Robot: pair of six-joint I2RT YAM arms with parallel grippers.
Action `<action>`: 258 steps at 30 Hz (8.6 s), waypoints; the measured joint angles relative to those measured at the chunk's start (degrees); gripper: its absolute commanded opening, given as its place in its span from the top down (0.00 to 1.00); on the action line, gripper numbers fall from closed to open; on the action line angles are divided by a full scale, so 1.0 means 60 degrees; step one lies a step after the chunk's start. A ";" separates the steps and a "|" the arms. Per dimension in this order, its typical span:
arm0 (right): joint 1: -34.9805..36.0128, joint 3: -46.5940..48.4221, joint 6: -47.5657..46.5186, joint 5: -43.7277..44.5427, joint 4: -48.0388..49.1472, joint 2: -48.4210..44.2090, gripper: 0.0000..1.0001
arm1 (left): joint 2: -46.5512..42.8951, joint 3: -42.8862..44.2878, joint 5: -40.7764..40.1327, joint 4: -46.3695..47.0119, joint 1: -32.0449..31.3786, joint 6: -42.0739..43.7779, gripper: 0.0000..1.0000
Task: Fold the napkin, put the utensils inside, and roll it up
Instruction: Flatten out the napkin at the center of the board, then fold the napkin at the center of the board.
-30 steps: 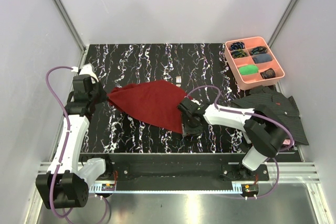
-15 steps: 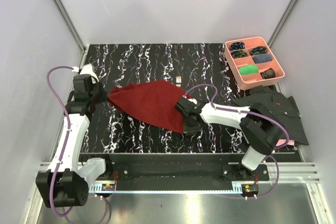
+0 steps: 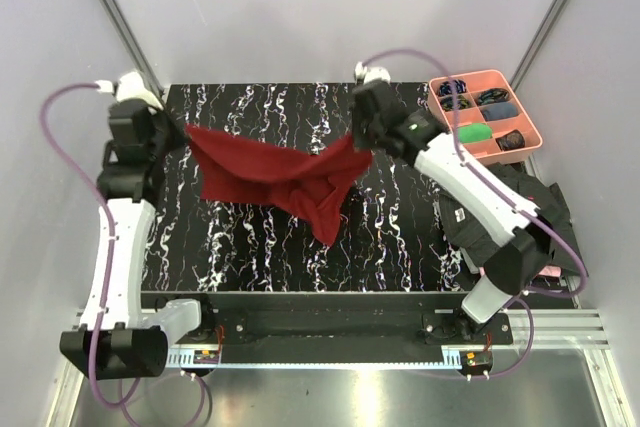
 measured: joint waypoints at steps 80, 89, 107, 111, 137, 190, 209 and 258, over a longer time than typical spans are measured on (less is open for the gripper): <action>-0.0117 1.0510 -0.4823 -0.1861 0.0863 0.5074 1.00 | 0.0404 0.2667 -0.3818 0.0189 0.1402 0.2554 1.00; -0.1042 1.1009 -0.4033 -0.3064 0.2484 0.9475 0.04 | 0.3639 0.2382 -0.2922 0.0612 0.2754 0.2044 0.13; -0.1392 0.1038 -0.1967 -0.4113 0.3381 0.3034 0.02 | 0.2095 0.0226 -0.0470 0.1220 0.0827 0.1158 0.03; -0.1392 -0.1344 -0.1166 -0.4171 0.3373 0.1439 0.03 | 0.2036 -0.0714 -0.0204 0.1122 -0.0339 0.0776 0.08; -0.5515 -0.5705 0.0911 -0.2455 0.1923 -0.3657 0.01 | 0.6557 -0.0707 -0.0186 0.2652 -1.0280 -0.1111 0.60; -0.5839 -0.5949 0.0739 -0.2510 0.1603 -0.4244 0.00 | 0.6681 -0.0572 -0.1432 0.1836 -0.9861 -0.1923 1.00; -0.5850 -0.5351 0.0393 -0.2524 0.1555 -0.3366 0.00 | 0.4353 -0.0233 -0.1967 -0.0656 -0.2208 0.0780 1.00; -0.5850 -0.5333 0.0346 -0.2805 0.1552 -0.3286 0.00 | 0.8684 0.5799 -0.1745 -0.3217 0.1501 0.2892 1.00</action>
